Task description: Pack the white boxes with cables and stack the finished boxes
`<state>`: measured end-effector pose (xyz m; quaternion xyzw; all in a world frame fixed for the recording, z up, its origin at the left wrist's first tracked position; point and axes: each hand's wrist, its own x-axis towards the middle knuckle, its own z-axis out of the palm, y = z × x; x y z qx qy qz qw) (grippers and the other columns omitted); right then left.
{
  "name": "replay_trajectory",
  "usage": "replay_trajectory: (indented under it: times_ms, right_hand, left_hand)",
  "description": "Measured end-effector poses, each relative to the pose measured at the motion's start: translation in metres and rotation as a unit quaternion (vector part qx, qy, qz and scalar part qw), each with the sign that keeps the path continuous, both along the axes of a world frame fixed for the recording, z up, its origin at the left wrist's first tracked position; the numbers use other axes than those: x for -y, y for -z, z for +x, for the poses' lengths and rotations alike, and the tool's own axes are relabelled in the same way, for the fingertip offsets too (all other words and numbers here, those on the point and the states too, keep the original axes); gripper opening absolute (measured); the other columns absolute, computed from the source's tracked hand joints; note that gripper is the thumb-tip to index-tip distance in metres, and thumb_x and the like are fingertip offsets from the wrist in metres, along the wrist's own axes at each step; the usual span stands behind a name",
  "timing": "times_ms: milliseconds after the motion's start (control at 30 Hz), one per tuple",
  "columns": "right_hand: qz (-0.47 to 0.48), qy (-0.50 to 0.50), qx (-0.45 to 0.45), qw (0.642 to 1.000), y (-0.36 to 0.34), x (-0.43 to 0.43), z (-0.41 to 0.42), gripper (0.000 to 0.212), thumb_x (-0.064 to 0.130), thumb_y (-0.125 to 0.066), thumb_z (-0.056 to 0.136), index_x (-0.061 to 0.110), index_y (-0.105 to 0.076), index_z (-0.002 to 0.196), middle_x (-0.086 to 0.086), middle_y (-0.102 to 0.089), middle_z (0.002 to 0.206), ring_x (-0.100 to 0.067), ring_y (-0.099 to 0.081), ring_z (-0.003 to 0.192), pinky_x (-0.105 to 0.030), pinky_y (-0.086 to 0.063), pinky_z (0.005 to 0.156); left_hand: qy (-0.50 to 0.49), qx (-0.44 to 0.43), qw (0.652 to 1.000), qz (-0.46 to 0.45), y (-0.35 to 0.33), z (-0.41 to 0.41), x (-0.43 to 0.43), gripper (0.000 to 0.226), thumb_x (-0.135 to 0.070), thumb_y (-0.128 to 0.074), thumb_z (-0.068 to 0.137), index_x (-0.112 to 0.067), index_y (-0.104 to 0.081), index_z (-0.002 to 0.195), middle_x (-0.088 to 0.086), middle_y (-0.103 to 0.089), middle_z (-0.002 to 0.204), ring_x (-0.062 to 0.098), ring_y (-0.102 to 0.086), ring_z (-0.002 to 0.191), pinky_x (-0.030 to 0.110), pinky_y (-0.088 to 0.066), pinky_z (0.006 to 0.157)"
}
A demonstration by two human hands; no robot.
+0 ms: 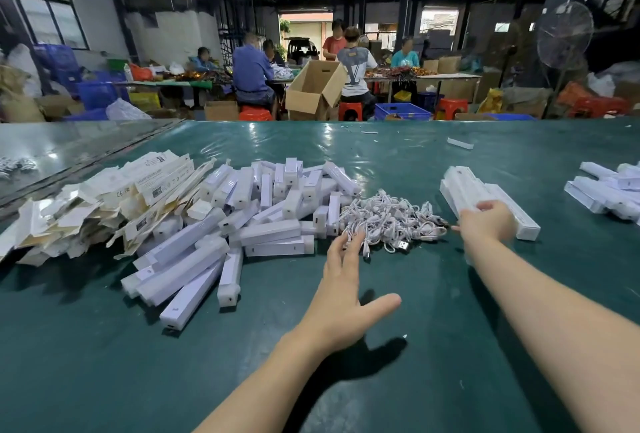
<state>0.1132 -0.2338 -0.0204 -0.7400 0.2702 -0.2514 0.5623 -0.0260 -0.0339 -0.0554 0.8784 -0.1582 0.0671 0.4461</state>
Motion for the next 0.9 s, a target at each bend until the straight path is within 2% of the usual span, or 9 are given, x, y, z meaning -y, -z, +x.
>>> replay_trajectory:
  times_ms: [133,200,300,367,467,567,700,800,900]
  right_hand:
    - [0.022,0.053,-0.028,0.998,-0.009,0.020,0.007,0.031,-0.002,-0.049,0.082,0.010,-0.062,0.107,-0.008,-0.052,0.129,-0.034,-0.063,0.097,-0.042,-0.050,0.090]
    - [0.039,0.063,-0.022,0.997,-0.013,0.019,0.005,0.034,-0.005,-0.047,0.084,0.008,-0.060,0.112,-0.011,-0.043,0.135,-0.034,-0.059,0.101,-0.034,-0.045,0.091]
    - [-0.017,0.005,-0.025,1.000,-0.012,0.009,-0.003,0.042,0.000,-0.051,0.086,0.010,-0.052,0.127,-0.015,-0.035,0.138,-0.032,-0.051,0.110,-0.031,-0.037,0.092]
    - [-0.041,-0.018,-0.012,0.999,-0.008,-0.001,-0.011,0.044,0.001,-0.051,0.085,0.011,-0.051,0.128,-0.018,-0.039,0.136,-0.031,-0.049,0.112,-0.030,-0.037,0.091]
    - [-0.010,-0.006,0.025,1.000,0.003,-0.024,-0.026,0.037,-0.002,-0.048,0.082,0.008,-0.057,0.116,-0.018,-0.047,0.127,-0.031,-0.053,0.100,-0.030,-0.038,0.086]
    - [0.055,-0.024,0.066,0.996,0.018,-0.058,-0.048,0.031,-0.003,-0.050,0.080,0.007,-0.060,0.108,-0.017,-0.054,0.116,-0.023,-0.049,0.082,-0.030,-0.040,0.085]
    - [-0.021,-0.126,0.117,0.985,0.034,-0.080,-0.070,0.021,-0.009,-0.052,0.076,0.006,-0.063,0.088,-0.011,-0.057,0.092,-0.015,-0.048,0.072,-0.021,-0.032,0.071]
    - [-0.036,-0.158,0.105,0.981,0.032,-0.078,-0.069,0.020,-0.006,-0.053,0.078,0.012,-0.061,0.074,-0.006,-0.059,0.075,-0.020,-0.050,0.074,-0.025,-0.035,0.068]
    - [-0.054,-0.166,0.096,0.980,0.032,-0.080,-0.068,0.021,-0.004,-0.053,0.078,0.014,-0.061,0.071,-0.005,-0.057,0.069,-0.021,-0.049,0.070,-0.025,-0.032,0.065]
  left_hand:
    - [0.001,-0.004,1.000,0.010,-0.002,0.000,0.001,0.098,-0.068,-0.044,0.058,-0.040,-0.004,0.144,-0.023,0.010,0.146,-0.006,-0.002,0.136,0.026,-0.012,0.114]
    - [-0.003,-0.007,1.000,0.015,-0.003,-0.001,0.001,0.098,-0.069,-0.042,0.057,-0.040,-0.007,0.143,-0.024,0.008,0.145,-0.003,-0.007,0.136,0.031,-0.015,0.115]
    - [-0.004,-0.011,1.000,0.019,-0.004,-0.001,0.002,0.096,-0.067,-0.045,0.059,-0.039,-0.010,0.143,-0.023,0.006,0.145,-0.002,-0.011,0.135,0.033,-0.018,0.115]
    - [-0.001,-0.008,1.000,0.024,-0.003,-0.001,0.002,0.092,-0.062,-0.049,0.063,-0.037,-0.012,0.144,-0.021,0.005,0.145,0.000,-0.012,0.135,0.034,-0.019,0.115]
    - [-0.004,-0.009,1.000,0.030,-0.002,0.001,0.003,0.088,-0.056,-0.051,0.067,-0.034,-0.014,0.144,-0.019,0.006,0.147,0.002,-0.012,0.136,0.034,-0.019,0.114]
    - [-0.012,0.005,1.000,0.014,-0.002,0.000,0.003,0.082,-0.052,-0.053,0.069,-0.031,-0.023,0.142,-0.017,-0.001,0.146,0.003,-0.019,0.133,0.025,-0.023,0.110]
    - [-0.070,0.113,0.991,0.001,-0.005,0.003,-0.004,0.053,-0.025,-0.065,0.079,-0.017,-0.047,0.128,-0.003,-0.029,0.134,0.006,-0.037,0.118,0.005,-0.027,0.095]
    - [-0.180,0.185,0.965,-0.048,-0.023,0.012,-0.015,0.028,-0.006,-0.063,0.078,-0.009,-0.059,0.106,0.001,-0.046,0.110,0.016,-0.049,0.101,0.024,-0.039,0.090]
    - [-0.305,0.283,0.909,-0.041,-0.055,0.029,-0.048,0.024,0.000,-0.059,0.076,-0.004,-0.057,0.099,0.004,-0.049,0.098,0.017,-0.045,0.090,0.021,-0.033,0.078]
